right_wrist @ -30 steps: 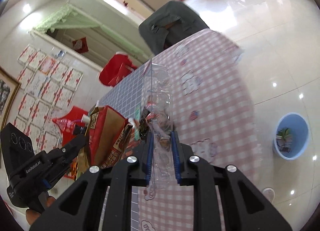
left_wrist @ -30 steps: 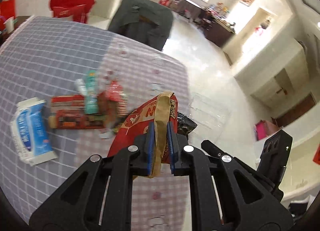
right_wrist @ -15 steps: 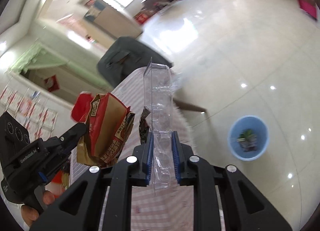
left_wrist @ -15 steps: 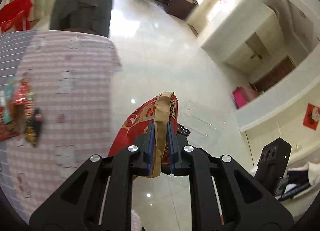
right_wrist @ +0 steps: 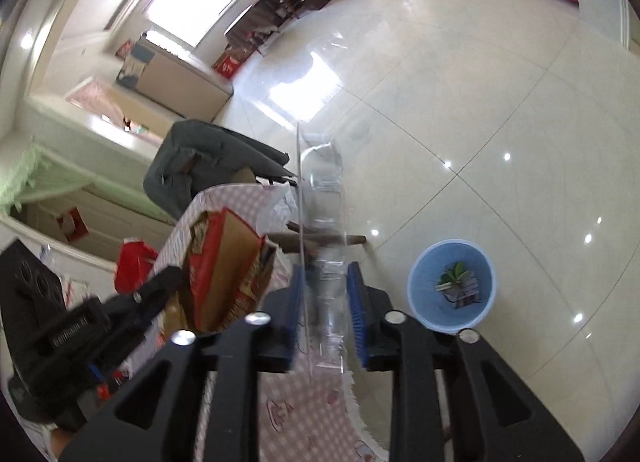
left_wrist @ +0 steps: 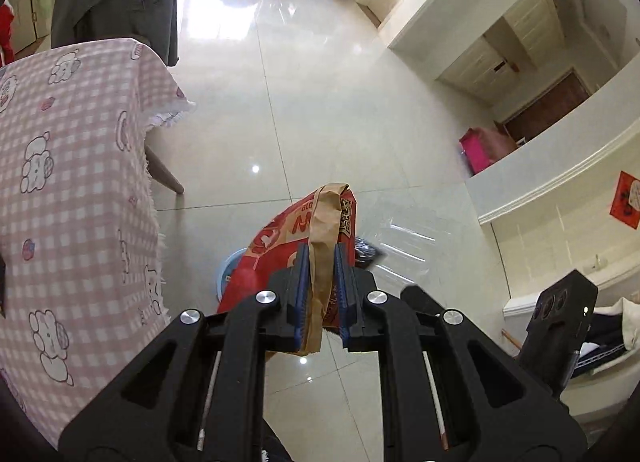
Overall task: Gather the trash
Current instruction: 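Carry the paper bag and plastic tray in both tools over the blue bucket, then open both tools to drop the bag and tray into the blue bucket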
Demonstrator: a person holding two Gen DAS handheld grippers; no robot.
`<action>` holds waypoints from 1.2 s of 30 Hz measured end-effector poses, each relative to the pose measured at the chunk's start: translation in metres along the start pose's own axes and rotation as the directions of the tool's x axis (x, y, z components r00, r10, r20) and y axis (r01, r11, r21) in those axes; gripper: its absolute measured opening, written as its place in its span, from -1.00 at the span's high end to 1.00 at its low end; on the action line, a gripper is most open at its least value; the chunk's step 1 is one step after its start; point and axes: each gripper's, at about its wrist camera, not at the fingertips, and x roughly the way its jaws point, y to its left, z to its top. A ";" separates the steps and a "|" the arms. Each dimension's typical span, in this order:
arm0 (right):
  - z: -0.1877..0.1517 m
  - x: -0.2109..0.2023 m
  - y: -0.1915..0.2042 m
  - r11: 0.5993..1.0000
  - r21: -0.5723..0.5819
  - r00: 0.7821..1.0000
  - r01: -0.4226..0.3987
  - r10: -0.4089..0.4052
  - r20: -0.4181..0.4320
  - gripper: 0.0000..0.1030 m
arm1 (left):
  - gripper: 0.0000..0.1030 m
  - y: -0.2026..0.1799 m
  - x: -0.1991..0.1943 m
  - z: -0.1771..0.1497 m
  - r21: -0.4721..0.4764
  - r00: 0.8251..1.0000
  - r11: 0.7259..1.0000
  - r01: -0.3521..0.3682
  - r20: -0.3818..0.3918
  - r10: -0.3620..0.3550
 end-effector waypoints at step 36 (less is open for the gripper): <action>0.009 -0.020 0.004 0.965 -0.077 0.963 0.251 -0.241 0.118 -0.50 | -0.34 -0.015 0.060 0.011 0.017 0.998 1.000 0.019 -0.059 -0.017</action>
